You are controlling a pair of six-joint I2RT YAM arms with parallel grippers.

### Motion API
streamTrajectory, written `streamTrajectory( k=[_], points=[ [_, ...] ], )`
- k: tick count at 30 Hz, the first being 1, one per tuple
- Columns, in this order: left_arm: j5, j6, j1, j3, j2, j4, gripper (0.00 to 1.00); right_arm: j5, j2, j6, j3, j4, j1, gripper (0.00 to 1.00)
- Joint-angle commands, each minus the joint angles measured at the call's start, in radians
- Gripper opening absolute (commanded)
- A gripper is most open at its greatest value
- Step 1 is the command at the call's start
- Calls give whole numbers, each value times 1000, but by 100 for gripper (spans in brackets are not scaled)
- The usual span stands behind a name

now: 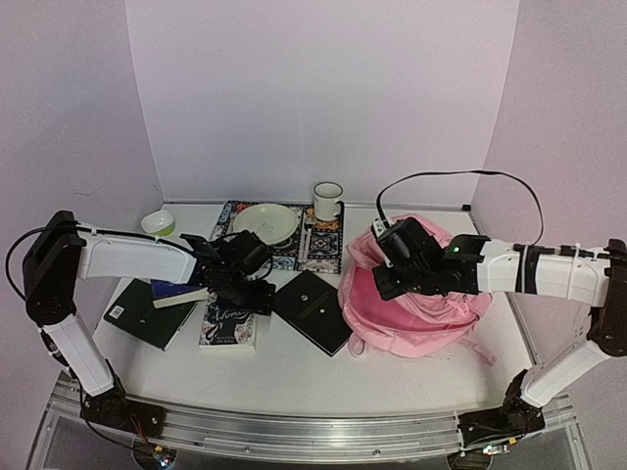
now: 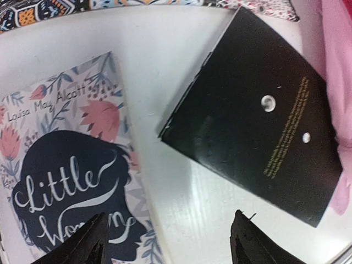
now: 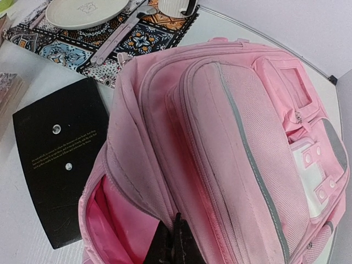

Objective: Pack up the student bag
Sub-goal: Adjust the book at the center of the board.

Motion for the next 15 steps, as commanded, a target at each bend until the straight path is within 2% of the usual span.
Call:
streamTrajectory(
  k=[1,6,11,15],
  points=[
    [-71,-3,8,-20,-41,-94,81,4,62,7,6,27,-6,0],
    [-36,2,70,-68,-97,-91,83,-63,109,41,-4,7,-6,8],
    [-7,25,140,-102,-150,-88,88,-133,111,54,42,-48,2,29],
    [75,57,234,-162,-178,-35,89,-164,102,79,82,-51,36,48]
  ],
)
